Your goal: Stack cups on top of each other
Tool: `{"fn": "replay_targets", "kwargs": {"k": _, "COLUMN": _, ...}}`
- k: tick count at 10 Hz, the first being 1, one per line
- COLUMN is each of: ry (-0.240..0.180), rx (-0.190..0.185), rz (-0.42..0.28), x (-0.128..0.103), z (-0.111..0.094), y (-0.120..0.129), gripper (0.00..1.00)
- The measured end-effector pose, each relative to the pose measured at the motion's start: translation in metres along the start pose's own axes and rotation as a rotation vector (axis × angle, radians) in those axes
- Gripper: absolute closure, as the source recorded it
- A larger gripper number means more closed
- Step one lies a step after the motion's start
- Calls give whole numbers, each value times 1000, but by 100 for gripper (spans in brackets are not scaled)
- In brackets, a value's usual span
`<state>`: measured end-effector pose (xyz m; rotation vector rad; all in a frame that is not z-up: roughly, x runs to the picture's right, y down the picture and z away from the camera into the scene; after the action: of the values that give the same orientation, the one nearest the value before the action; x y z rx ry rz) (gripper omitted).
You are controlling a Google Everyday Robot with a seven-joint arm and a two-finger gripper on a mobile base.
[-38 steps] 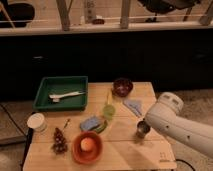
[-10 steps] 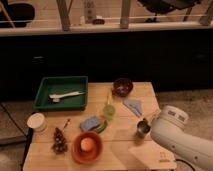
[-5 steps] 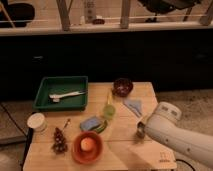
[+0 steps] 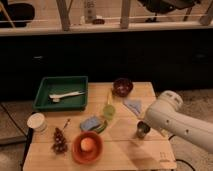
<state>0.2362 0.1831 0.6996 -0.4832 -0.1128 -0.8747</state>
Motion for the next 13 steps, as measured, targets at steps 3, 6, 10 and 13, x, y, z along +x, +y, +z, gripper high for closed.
{"fn": "replay_targets", "kwargs": {"k": 3, "ry": -183, "rx": 24, "rz": 0, "x": 0, "z": 9, "y": -13, "gripper": 20}}
{"fn": "replay_targets", "kwargs": {"k": 6, "ry": -314, "rx": 13, "rz": 16, "x": -3, "z": 20, "y": -12, "gripper": 20}}
{"fn": "replay_targets", "kwargs": {"k": 10, "ry": -437, "rx": -16, "rz": 42, "x": -9, "z": 32, "y": -12, "gripper": 20}}
{"fn": "replay_targets", "kwargs": {"k": 13, "ry": -566, "rx": -7, "rz": 56, "x": -10, "z": 38, "y": -11, "gripper": 20}}
